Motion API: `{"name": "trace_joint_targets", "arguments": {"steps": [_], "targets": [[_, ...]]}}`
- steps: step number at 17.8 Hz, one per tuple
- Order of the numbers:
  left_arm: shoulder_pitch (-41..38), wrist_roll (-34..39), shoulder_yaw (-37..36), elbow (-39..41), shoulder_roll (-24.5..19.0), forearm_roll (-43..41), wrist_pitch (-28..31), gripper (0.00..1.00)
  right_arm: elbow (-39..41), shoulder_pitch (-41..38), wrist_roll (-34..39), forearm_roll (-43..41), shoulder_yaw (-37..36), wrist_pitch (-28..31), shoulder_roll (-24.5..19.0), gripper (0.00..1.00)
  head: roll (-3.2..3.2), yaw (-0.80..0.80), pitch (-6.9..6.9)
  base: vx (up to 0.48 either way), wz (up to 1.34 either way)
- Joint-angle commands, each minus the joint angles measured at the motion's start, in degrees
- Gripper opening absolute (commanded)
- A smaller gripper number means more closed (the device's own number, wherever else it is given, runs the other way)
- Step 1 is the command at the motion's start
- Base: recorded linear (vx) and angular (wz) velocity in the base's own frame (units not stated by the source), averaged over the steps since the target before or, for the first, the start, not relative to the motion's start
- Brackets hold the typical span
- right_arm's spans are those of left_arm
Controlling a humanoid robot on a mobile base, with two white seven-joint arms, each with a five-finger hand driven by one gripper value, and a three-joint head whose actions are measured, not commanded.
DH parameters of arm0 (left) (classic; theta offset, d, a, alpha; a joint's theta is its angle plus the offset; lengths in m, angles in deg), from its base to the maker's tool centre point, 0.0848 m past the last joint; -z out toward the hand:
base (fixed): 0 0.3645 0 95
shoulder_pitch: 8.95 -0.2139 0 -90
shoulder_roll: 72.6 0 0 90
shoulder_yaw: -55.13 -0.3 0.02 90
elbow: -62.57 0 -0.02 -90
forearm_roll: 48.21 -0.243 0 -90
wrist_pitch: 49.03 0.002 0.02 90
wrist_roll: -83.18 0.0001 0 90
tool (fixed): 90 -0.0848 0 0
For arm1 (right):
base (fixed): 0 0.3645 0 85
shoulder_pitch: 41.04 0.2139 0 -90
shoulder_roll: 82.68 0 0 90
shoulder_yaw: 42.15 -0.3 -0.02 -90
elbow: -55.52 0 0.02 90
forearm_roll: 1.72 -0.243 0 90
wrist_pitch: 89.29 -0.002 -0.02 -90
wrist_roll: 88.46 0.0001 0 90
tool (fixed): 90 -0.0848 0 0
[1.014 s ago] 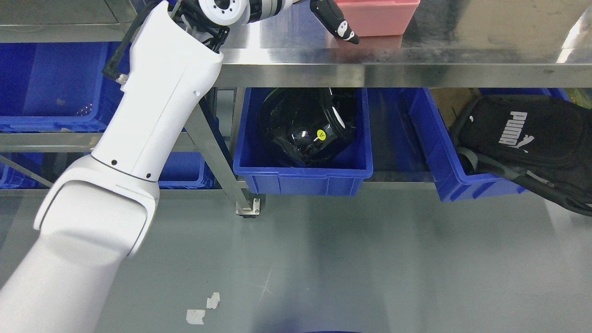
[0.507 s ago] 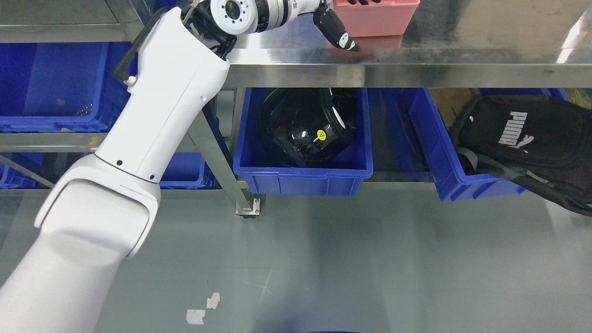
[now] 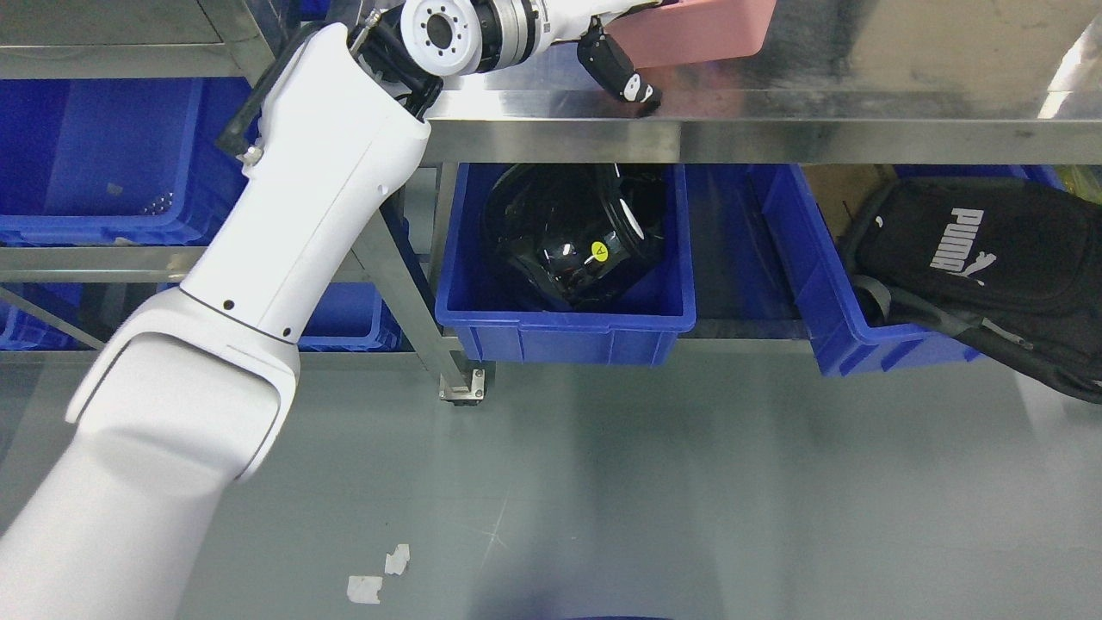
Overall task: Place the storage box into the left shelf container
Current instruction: 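Grasp the pink box's edge with the left hand fingers, then pull the pink box off the shelf and lower it with the left hand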
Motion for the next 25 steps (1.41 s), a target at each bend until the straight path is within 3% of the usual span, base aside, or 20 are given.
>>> {"name": "trace_joint_targets", "arguments": {"steps": [1, 4, 9, 15, 17, 22, 25], "targets": [[-0.1, -0.1, 3.7, -1.3, -1.0, 0.0, -1.4, 0.31, 1.0, 0.3, -0.1, -1.2, 0.0, -0.3, 1.0, 1.00, 0.00, 0.00, 0.00, 0.000, 0.00], [-0.2, -0.3, 8.1, -1.3, -1.0, 0.1, -5.8, 0.00, 1.0, 0.3, -0.1, -1.2, 0.0, -0.3, 1.0, 1.00, 0.00, 0.00, 0.00, 0.000, 0.00], [-2.7, -0.9, 13.6, -1.1, -1.0, 5.8, -6.8, 0.00, 1.0, 0.3, -0.1, -1.2, 0.0, -0.2, 1.0, 1.00, 0.00, 0.00, 0.00, 0.000, 0.00], [-7.5, -0.4, 16.3, 3.4, -1.0, 33.3, -10.7, 0.00, 1.0, 0.3, -0.1, -1.2, 0.0, -0.2, 1.0, 1.00, 0.00, 0.00, 0.00, 0.000, 0.00], [-8.4, -0.4, 18.2, 5.9, -1.0, 38.6, -10.7, 0.00, 1.0, 0.3, -0.2, -1.2, 0.0, -0.3, 1.0, 1.00, 0.00, 0.00, 0.00, 0.000, 0.00], [-15.8, 1.1, 23.7, 17.5, -1.0, 44.9, -12.2, 0.00, 1.0, 0.3, -0.1, -1.2, 0.0, -0.2, 1.0, 1.00, 0.00, 0.00, 0.00, 0.000, 0.00], [-26.6, 13.6, 24.2, 31.0, -1.0, 44.9, -14.2, 0.01, 1.0, 0.3, -0.1, -1.2, 0.0, -0.2, 1.0, 1.00, 0.00, 0.00, 0.00, 0.000, 0.00]]}}
